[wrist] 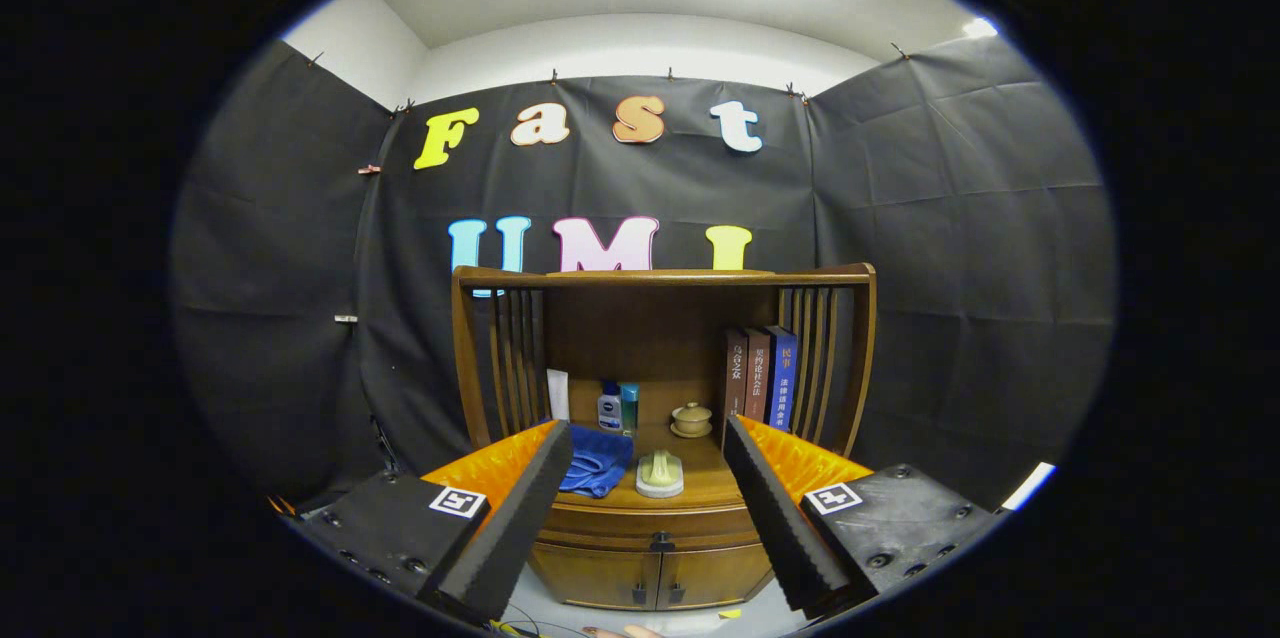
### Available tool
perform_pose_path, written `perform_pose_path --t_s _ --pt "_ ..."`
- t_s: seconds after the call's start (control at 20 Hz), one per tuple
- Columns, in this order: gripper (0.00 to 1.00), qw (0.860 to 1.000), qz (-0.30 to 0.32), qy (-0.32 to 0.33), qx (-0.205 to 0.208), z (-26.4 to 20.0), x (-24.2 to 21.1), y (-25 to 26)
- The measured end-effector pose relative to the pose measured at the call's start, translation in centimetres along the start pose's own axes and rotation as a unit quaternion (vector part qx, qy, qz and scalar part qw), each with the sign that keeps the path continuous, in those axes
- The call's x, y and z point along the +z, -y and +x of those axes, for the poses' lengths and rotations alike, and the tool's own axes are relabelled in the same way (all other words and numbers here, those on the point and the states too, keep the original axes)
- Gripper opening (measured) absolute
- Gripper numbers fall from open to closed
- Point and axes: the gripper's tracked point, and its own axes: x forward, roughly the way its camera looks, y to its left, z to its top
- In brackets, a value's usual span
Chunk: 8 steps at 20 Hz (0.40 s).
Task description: Pull open the drawer, take out the items inside it, and place them on the countertop above the cabinet.
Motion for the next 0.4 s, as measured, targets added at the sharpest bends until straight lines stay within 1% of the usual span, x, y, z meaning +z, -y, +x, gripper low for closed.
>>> perform_pose_path --t_s 0.4 --pt "1.00 1.000 -0.002 -0.006 -0.001 0.25 -0.40 -0.13"
